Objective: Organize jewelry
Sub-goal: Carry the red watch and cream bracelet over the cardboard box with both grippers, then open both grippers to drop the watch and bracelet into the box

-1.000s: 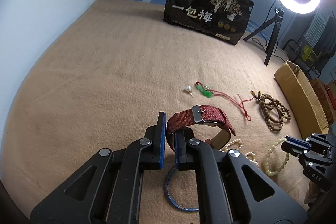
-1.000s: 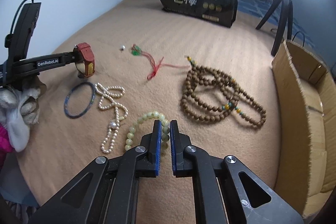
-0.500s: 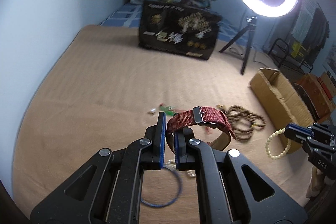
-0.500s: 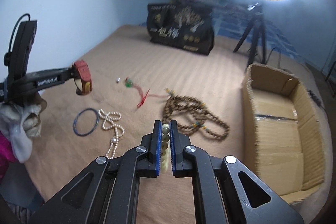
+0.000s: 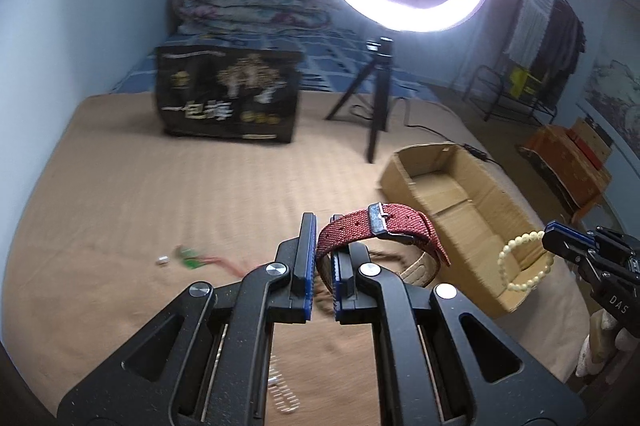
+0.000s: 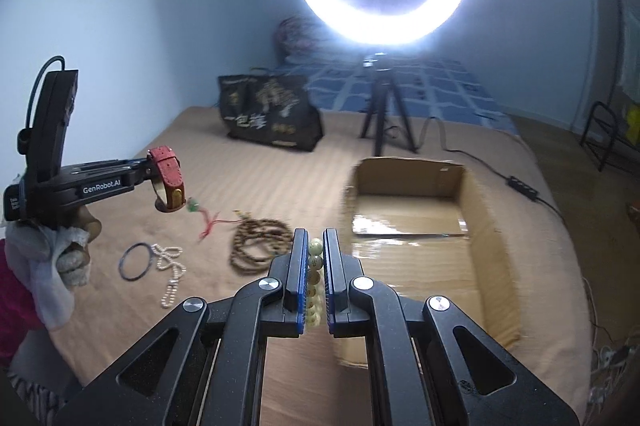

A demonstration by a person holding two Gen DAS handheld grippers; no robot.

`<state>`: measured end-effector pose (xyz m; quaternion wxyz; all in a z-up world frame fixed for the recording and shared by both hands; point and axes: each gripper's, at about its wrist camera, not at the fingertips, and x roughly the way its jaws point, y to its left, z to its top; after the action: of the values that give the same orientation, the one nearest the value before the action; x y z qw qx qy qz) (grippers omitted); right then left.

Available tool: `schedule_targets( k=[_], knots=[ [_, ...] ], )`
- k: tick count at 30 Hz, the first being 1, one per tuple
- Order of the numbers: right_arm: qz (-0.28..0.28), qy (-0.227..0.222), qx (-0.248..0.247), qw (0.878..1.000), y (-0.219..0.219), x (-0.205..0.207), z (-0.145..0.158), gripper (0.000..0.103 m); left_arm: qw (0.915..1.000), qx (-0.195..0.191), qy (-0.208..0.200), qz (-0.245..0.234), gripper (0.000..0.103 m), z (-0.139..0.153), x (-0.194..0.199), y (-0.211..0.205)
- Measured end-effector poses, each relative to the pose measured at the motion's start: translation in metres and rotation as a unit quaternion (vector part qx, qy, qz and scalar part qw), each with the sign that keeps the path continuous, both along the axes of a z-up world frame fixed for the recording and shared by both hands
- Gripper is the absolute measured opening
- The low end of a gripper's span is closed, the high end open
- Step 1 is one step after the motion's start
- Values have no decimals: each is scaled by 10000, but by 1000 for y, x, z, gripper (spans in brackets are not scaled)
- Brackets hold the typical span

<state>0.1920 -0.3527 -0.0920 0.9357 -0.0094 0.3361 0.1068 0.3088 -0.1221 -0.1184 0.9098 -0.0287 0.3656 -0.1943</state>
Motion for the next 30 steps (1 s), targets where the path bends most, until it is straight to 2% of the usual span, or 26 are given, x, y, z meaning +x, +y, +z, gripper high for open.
schedule_targets(
  k=[6,17,27,29,30],
  knots=[
    [-294,20,11,9996,-35,-3,-5,6,9993,-28,86,-353,5,-5,9,-54],
    [-635,299,188,9974,-80,0,-32,6,9953,306,340,-854,5,-26,28,-143],
    [-731,482,311,9957,-98,1,-46,6,9900,513,709,-1103,5,-40,32,-179],
    [-755,502,308,9954,-98,1,-47,6,9895,569,719,-1114,11,-41,30,-182],
    [-763,507,311,9953,-99,1,-48,6,9890,584,754,-1127,20,-42,30,-183]
  ],
)
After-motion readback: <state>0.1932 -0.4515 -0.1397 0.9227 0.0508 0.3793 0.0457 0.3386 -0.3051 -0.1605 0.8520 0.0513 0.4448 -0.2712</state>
